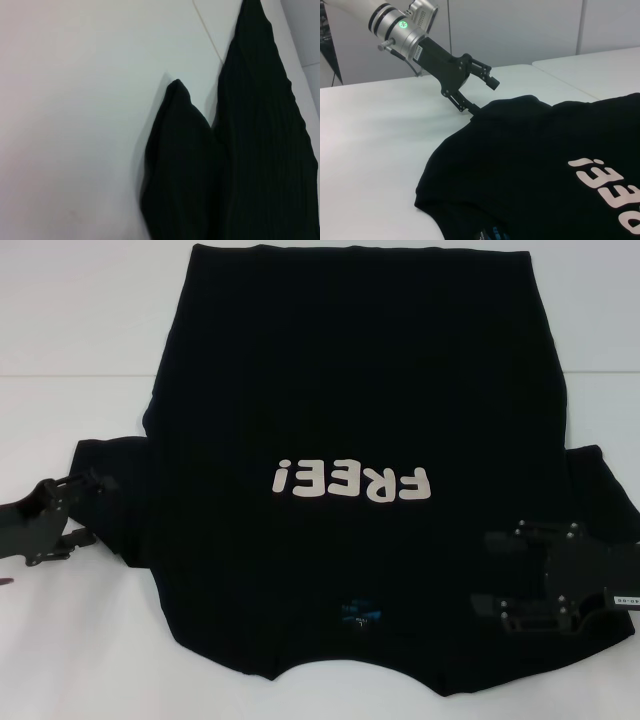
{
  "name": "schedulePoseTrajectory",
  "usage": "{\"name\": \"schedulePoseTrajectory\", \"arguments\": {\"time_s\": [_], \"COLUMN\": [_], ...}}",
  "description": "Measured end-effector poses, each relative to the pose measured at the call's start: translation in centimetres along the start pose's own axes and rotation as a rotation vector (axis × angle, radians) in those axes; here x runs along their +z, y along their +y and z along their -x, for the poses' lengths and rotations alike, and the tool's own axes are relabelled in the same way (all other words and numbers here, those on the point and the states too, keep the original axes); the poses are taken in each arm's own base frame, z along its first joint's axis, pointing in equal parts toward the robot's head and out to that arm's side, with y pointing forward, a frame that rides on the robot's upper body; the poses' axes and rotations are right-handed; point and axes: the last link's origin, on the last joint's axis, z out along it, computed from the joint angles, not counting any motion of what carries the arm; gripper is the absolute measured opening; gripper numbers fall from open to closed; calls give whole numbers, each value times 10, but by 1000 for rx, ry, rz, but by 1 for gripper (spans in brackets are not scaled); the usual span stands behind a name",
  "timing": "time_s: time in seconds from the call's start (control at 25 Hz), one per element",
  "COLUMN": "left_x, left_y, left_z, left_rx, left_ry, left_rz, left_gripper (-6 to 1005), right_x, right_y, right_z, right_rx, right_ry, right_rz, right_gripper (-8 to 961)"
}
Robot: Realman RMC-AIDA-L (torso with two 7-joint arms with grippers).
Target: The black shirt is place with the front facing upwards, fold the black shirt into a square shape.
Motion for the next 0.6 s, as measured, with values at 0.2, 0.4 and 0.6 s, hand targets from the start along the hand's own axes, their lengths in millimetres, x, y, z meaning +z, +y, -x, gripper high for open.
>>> {"name": "schedulePoseTrajectory", "arguments": {"time_s": [0.2, 0.4, 0.6], "left_x": [-1, -2, 0], "left_y": [-2, -4, -2], "left_z": [0, 0, 0], "left_rx": [-3, -6, -2], "left_ry": [3, 8, 7], "left_rz": [-5, -10, -7], "left_gripper": [918, 917, 915], "right_x": [0, 0, 0], "right_y": [0, 0, 0], "right_z": [0, 0, 1], "right_rx": [0, 0, 0], "right_ry": [0, 0, 0], "right_rz": [0, 1, 1], "right_gripper": [824, 824, 825]}}
